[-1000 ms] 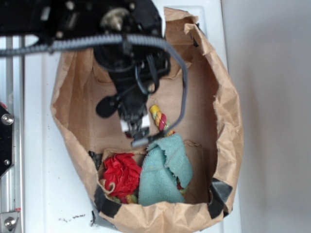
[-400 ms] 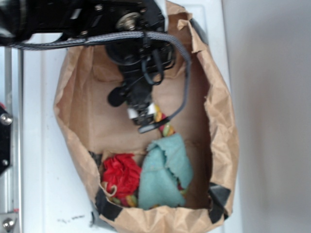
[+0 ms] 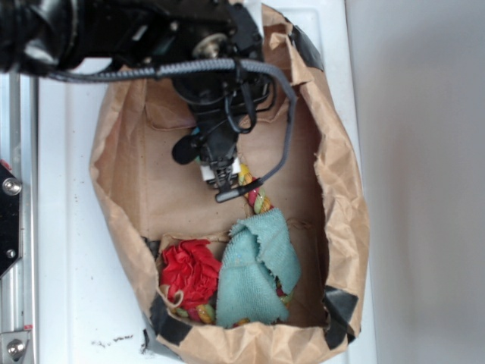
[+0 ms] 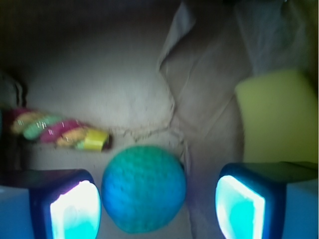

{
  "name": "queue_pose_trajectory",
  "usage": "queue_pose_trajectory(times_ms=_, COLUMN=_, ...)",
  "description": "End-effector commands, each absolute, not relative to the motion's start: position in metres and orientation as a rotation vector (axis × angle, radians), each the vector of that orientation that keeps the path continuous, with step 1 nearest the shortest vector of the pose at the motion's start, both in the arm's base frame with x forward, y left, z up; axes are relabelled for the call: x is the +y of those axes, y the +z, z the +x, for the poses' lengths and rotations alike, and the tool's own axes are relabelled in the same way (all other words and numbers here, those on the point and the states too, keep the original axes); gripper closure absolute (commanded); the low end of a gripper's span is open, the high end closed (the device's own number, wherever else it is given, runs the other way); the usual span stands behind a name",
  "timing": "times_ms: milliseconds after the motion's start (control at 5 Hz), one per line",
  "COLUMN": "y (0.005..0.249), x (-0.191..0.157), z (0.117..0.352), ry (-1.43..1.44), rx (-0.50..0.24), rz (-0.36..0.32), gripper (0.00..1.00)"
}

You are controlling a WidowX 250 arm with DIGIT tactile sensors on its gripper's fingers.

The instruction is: Grab the green ball.

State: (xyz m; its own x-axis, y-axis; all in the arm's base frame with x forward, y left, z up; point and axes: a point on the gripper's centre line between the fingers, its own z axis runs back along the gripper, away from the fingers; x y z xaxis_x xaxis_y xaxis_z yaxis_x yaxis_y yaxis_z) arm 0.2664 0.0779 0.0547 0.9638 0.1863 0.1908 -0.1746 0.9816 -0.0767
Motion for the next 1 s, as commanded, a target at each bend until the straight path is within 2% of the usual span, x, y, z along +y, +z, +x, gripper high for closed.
queue_pose_trajectory(times_ms=0, y=0.039, x=0.074, z=0.263, ry=0.14, rx=-0.209, rz=0.001, gripper=0.0)
queue_pose_trajectory(times_ms=200, y=0.038, x=0.069, z=0.245, ry=0.106, rx=-0.191, rz=-0.009, gripper=0.0)
queue_pose_trajectory(times_ms=800, y=0.05, x=0.05, z=0.248, ry=0.162, rx=-0.166, rz=-0.083, gripper=0.0)
